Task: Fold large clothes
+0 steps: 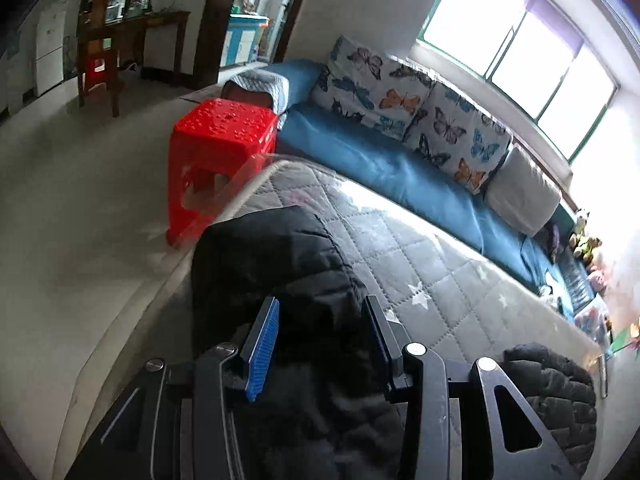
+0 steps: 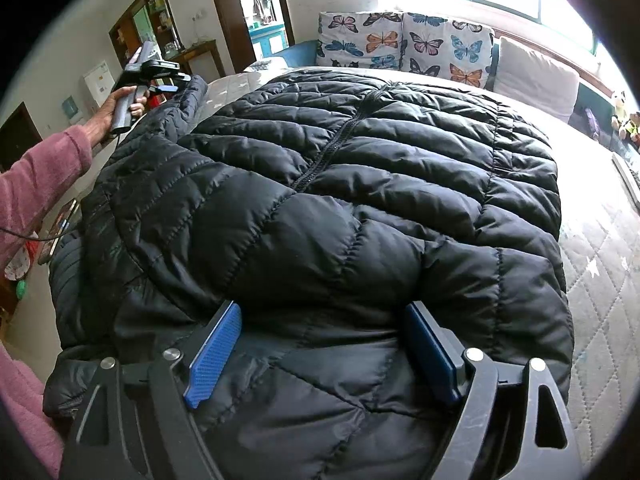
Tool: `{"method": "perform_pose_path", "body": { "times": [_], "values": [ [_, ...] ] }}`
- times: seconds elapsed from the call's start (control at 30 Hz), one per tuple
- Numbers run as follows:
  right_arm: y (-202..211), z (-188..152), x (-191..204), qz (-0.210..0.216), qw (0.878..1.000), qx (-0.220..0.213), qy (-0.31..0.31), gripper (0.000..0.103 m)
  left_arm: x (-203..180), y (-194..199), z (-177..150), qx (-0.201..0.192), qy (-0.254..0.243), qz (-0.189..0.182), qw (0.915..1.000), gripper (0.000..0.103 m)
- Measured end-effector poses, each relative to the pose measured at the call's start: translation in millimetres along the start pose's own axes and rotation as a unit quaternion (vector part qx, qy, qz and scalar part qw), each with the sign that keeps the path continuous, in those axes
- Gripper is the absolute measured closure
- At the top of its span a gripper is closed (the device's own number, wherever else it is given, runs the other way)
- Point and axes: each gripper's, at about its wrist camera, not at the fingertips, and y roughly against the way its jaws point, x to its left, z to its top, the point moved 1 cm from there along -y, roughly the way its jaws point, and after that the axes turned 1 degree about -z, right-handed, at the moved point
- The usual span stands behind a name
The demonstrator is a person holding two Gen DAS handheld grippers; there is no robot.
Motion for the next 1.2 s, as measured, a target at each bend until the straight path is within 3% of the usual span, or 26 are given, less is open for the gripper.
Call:
{"method": "perform_pose_path", "body": {
  "times": [0.17,0.3,0.37,0.53,0.6,0.63,0.67,0.73,0.97,1.13,1.2],
  "values": [
    [0,0,-2,0.005,1.0,-0.002,-0.004,0.011,-4,-49,12,0.041,-0.001,0.017,0.999,0.058],
    [1,0,-2,0.008,1.0,-0.003,-0.006,0.01,-18,-66,16,0.025,-0.026,0.049,0.9981,0.058],
    [1,0,-2,0.007,1.0,-0.002,-0.005,0.01,-25,-61,14,0.02,-0.041,0.056,0.9974,0.058],
    [0,0,-2,0.005,1.0,-0.003,-0.004,0.01,-35,-5,2,-0.002,-0.055,0.028,0.9981,0.056],
    [0,0,-1,0.002,1.0,-0.003,-0.002,0.01,-26,25,-8,0.001,-0.052,0.036,0.998,0.03],
    [1,0,-1,0.002,1.0,-0.004,-0.001,0.01,-21,38,-12,-0.004,-0.043,0.042,0.9982,0.023],
    [1,0,-1,0.001,1.0,-0.005,-0.001,0.01,-12,51,-17,-0.014,-0.029,0.049,0.9983,0.016],
    [1,-1,-1,0.002,1.0,-0.006,-0.001,0.01,3,71,-28,-0.025,-0.009,0.048,0.9985,0.016],
    [2,-1,0,0.002,1.0,-0.007,-0.001,0.01,57,66,-73,0.025,0.097,-0.045,0.9939,0.017],
    [1,-1,-1,0.002,1.0,-0.006,-0.001,0.01,60,43,-91,0.047,0.118,-0.094,0.9874,0.023],
    [1,-1,-1,0.002,1.0,-0.006,-0.001,0.01,57,41,-94,0.036,0.11,-0.099,0.9883,0.028]
  ]
}}
